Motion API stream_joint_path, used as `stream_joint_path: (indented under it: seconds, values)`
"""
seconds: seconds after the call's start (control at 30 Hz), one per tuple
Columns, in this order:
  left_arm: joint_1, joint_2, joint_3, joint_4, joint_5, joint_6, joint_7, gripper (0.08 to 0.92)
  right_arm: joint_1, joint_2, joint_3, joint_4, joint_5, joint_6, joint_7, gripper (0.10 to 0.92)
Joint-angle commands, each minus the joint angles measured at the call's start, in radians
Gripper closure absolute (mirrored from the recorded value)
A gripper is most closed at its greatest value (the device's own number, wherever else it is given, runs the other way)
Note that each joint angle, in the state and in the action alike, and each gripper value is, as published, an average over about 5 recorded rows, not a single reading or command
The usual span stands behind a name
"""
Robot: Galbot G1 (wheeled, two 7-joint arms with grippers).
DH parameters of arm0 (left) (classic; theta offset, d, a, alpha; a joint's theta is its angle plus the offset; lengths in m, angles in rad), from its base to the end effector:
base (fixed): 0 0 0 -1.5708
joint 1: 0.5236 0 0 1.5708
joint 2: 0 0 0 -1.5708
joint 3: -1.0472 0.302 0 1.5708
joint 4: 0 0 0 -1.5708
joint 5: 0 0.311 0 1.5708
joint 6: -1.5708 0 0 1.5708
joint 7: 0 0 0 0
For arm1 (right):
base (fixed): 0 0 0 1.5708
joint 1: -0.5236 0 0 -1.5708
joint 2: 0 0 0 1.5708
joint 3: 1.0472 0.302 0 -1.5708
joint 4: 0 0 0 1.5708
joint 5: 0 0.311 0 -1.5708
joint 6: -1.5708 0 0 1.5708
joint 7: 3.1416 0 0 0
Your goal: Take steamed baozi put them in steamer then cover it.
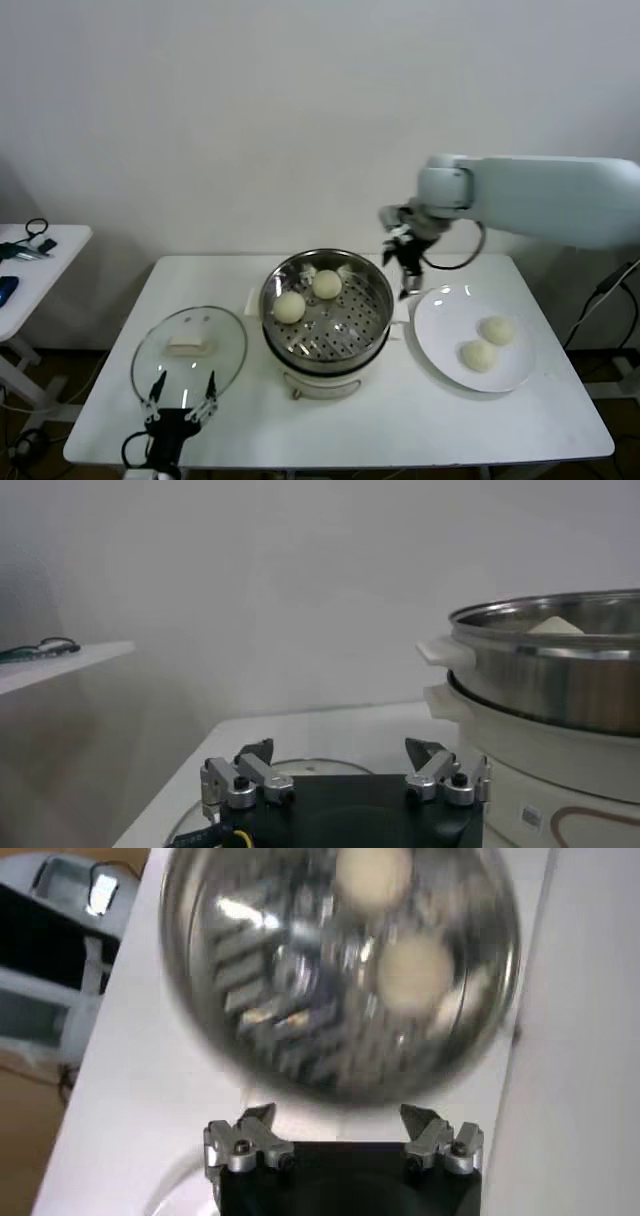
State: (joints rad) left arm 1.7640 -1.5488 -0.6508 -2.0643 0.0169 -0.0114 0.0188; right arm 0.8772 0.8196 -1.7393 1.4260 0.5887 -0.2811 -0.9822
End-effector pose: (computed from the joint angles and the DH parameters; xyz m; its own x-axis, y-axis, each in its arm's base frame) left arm 0.1037 0.0381 -0.2945 -0.9751 -0.0815 0.2061 -0.0592 0.9919 0.1123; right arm 0.4575 -0.0636 -0.0405 -0.1272 -0.1345 0.9827 -0.9788 -0.1434 -0.1463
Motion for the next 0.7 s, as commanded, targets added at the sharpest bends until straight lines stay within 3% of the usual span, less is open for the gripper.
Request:
stream_joint_path:
  seconds: [0.03,0.27,0.7]
  values:
    - [0.0,0.0,0.001,0.002,0.003,0.0,0.001,0.177,-0.223,-0.348,0.108,-0.04,-0.291,0.092,-0.074,0.203]
    - [0.0,0.001,-0.006,0.0,0.005,0.005,0.001,0.177,-0.492,-0.34,0.317,-0.101,-0.4,0.062,-0.039,0.203]
    - [0.015,-0.001,-0.011,-0.002,0.011,0.002,-0.002,0.177,-0.744,-0.275,0.545,-0.175,-0.451,0.022,0.023,0.203]
